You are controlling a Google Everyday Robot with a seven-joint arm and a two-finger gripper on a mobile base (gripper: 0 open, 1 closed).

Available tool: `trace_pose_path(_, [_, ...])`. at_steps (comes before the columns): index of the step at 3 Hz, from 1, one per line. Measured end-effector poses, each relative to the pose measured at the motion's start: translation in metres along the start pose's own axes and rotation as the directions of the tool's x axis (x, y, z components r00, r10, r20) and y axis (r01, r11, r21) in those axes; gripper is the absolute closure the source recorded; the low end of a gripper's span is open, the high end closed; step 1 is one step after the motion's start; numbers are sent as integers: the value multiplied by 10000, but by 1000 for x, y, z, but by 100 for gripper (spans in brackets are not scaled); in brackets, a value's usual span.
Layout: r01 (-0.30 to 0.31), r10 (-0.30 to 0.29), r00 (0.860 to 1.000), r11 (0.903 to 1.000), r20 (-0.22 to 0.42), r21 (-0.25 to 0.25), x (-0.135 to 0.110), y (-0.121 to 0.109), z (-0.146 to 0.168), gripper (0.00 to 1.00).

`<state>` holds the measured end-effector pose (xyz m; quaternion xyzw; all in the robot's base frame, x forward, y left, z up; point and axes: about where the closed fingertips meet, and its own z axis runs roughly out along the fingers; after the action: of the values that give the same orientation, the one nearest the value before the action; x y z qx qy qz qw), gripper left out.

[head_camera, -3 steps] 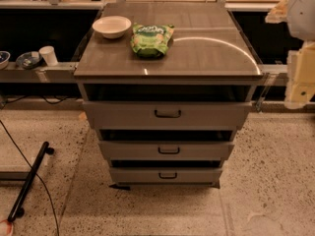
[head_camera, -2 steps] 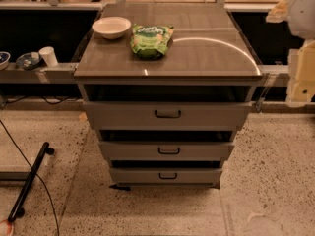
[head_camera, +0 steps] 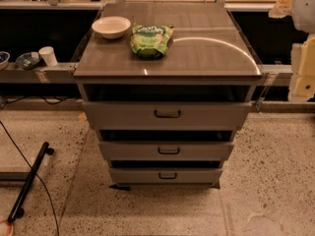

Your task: Open top drawer

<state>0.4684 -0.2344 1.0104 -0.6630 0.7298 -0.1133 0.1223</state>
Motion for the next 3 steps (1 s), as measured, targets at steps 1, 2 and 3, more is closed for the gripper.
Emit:
trace_pose_path(1, [-15, 15, 10000, 10000, 21, -45, 0, -1, 1, 0])
trace_pose_path(2, [-18, 18, 10000, 10000, 30, -57, -1, -2, -2, 0])
trace_pose_path(3, [-11, 12, 10000, 9999, 75, -115, -2, -3, -2, 0])
